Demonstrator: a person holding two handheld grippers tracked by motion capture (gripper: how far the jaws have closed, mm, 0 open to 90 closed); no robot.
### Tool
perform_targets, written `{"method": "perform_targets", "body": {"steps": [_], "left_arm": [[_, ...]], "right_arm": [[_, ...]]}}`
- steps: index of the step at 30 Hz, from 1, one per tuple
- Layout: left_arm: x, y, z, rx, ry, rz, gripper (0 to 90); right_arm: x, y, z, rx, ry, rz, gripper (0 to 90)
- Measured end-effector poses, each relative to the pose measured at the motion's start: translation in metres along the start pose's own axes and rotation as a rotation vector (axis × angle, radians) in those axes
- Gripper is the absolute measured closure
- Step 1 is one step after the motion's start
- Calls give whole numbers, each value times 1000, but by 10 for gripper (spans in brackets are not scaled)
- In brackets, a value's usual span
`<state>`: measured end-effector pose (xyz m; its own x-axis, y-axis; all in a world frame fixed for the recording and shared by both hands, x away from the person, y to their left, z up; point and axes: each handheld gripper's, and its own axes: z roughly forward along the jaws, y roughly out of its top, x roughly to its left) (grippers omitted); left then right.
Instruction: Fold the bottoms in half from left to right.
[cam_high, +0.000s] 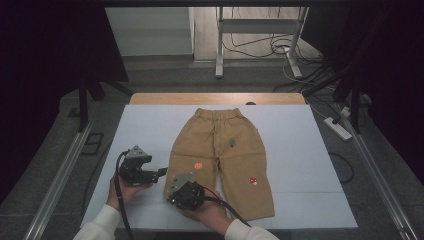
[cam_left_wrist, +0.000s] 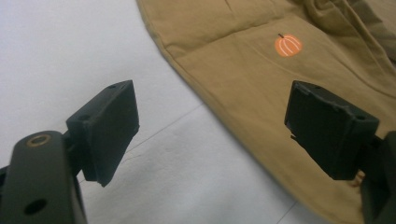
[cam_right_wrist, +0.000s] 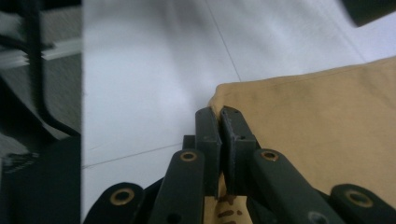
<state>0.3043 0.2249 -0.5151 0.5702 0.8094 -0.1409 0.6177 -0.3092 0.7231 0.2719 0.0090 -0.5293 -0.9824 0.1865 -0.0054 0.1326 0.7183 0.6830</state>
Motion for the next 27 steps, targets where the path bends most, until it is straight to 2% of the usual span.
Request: {"method": "perform_targets", "body": {"steps": [5,7,20,27], "left_arm": [[1,0,1,1,3,-3,174],[1,1,1,-3,-11,-14,174],[5,2,1,-7,-14,-15,175],[5,9,9,-2,-17,-12,178]], "right_arm": [[-4,-6,-18,-39,37,30,855],[-6,-10,-21,-50,53,41,855],[-9,-12,-22,-62,80,42,853],[-9,-13,-21,-55,81,35,849]]}}
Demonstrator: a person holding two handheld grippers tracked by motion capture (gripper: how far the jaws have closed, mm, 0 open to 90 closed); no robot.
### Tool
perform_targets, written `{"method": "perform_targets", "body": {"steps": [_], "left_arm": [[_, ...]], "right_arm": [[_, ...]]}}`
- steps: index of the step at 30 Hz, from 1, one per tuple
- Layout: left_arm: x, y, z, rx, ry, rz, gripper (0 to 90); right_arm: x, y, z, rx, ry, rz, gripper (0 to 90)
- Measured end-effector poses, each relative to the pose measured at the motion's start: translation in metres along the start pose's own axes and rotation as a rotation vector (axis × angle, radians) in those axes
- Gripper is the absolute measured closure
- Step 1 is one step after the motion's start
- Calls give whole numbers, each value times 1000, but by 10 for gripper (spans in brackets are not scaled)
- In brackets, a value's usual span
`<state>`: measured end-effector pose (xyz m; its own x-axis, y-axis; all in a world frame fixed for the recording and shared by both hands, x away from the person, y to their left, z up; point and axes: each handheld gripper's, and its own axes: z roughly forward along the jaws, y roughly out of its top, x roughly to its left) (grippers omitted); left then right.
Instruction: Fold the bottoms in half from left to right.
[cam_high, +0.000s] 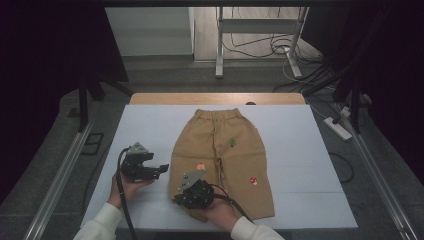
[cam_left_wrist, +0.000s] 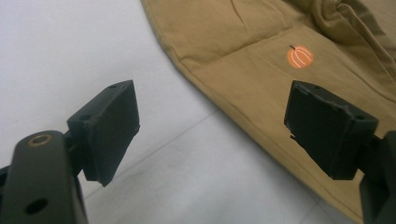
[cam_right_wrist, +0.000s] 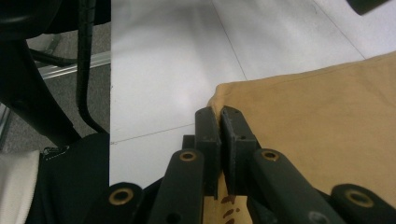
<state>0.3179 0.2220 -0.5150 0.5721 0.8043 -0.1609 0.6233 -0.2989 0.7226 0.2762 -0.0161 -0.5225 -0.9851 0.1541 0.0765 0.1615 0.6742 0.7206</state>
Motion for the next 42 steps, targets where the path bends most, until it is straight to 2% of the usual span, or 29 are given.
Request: {"method": "perform_targets", "body": {"steps": [4,17,26,31,42], "left_arm": [[0,8,7,4,-8,10,179],[10,34,28,10,-21,-7,180],[13,47,46,57,-15,20,180],[16,54,53,61,-26,13,190],[26,67,75,87,-14,2,183]], "right_arm": [[0,0,-1,2,2,5,849],[-1,0,-2,4,1,-1,851],[0,0,-1,3,0,2,851],[0,-1,-1,7,-2,1,851],[0,-2,0,6,1,1,852]]}}
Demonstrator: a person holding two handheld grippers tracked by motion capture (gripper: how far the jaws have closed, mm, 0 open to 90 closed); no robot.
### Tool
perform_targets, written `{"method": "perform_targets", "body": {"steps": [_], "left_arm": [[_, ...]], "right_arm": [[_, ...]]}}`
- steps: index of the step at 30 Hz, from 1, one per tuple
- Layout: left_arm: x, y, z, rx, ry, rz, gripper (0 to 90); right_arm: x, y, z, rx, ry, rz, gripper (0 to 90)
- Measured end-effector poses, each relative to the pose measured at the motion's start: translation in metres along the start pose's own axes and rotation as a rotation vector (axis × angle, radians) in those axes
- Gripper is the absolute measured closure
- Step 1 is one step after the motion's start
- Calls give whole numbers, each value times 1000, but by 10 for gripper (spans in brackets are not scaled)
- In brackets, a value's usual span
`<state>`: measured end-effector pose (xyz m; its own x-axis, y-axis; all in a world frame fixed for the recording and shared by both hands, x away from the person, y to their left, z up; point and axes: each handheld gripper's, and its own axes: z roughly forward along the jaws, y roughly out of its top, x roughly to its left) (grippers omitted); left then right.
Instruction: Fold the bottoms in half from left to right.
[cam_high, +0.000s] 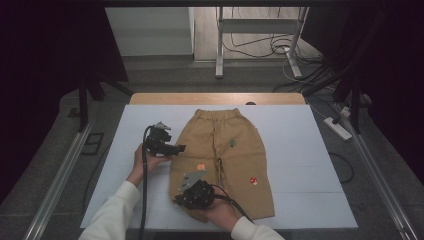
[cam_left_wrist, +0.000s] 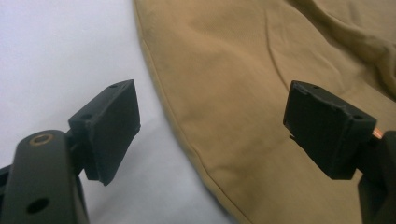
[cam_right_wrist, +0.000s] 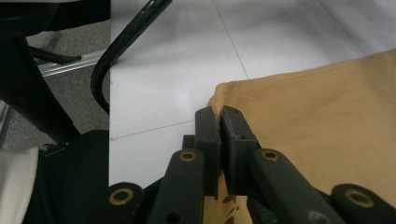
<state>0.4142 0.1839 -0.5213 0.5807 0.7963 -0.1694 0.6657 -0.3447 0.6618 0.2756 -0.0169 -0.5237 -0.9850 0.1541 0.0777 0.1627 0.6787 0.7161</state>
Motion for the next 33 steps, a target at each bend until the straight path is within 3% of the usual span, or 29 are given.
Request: {"method": "perform_targets", "body": {"steps": [14,22,28,30,33], "left_arm": [[14,21,26,17,20,-12,191],[16,20,29,37,5,-10,199],[17,17,34,56,-3,-41,213],[15,18,34,62,0,-32,225],[15,17,34,55,-30,-32,318]], "right_arm": [[0,-2,2,6,-4,-5,854],[0,-2,1,2,-2,-1,854],[1,-2,0,2,-3,-2,854],[0,-2,1,2,-2,-2,854],[1,-3,1,4,-2,-2,854]]}}
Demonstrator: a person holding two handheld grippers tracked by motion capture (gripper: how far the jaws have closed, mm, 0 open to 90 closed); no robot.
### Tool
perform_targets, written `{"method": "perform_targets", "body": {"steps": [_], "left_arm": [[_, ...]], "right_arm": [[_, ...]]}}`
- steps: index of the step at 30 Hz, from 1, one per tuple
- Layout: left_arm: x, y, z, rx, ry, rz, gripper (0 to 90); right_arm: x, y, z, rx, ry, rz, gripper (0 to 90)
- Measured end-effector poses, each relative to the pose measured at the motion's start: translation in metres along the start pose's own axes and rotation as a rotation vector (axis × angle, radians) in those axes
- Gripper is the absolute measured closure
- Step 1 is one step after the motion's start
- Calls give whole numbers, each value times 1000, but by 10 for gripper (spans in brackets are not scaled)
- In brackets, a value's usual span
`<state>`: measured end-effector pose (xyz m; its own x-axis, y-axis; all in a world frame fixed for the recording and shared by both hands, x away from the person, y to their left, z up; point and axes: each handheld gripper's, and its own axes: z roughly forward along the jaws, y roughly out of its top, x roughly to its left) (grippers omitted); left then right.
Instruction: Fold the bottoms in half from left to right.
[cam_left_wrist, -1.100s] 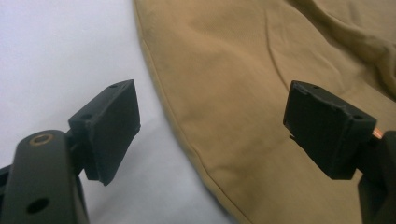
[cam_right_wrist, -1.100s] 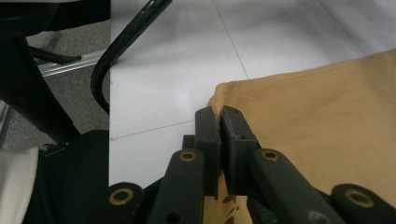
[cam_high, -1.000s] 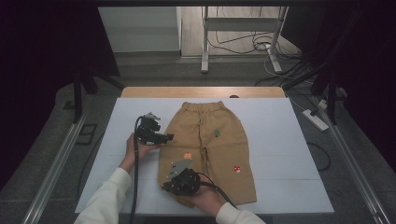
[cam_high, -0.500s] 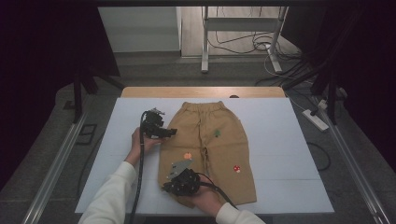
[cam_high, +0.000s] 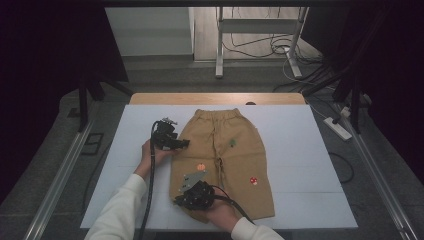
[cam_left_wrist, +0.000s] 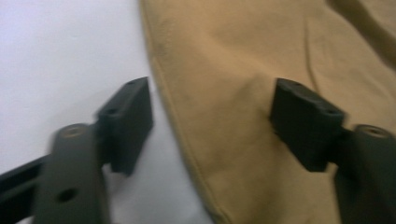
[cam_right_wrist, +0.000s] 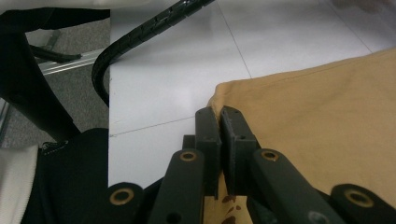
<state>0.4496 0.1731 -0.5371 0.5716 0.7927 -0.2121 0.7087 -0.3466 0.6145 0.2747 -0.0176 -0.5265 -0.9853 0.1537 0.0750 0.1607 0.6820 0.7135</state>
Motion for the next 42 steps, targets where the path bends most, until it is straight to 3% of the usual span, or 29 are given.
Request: {"method": "perform_targets", "body": {"steps": [7,9,15,27,42], "left_arm": [[5,-4,1,6,-158,-22,759],[5,-5,2,13,-178,-23,826],[4,-4,-1,1,-186,-15,846],[-2,1,-17,-67,-204,-4,851],[-10,6,-23,-105,-227,5,850]], "right_arm": [[0,0,0,0,5,3,854],[0,-1,1,3,4,4,854],[0,-1,1,4,8,5,854],[1,-1,-5,-2,5,7,854],[0,-4,-21,-15,-12,14,855]]}}
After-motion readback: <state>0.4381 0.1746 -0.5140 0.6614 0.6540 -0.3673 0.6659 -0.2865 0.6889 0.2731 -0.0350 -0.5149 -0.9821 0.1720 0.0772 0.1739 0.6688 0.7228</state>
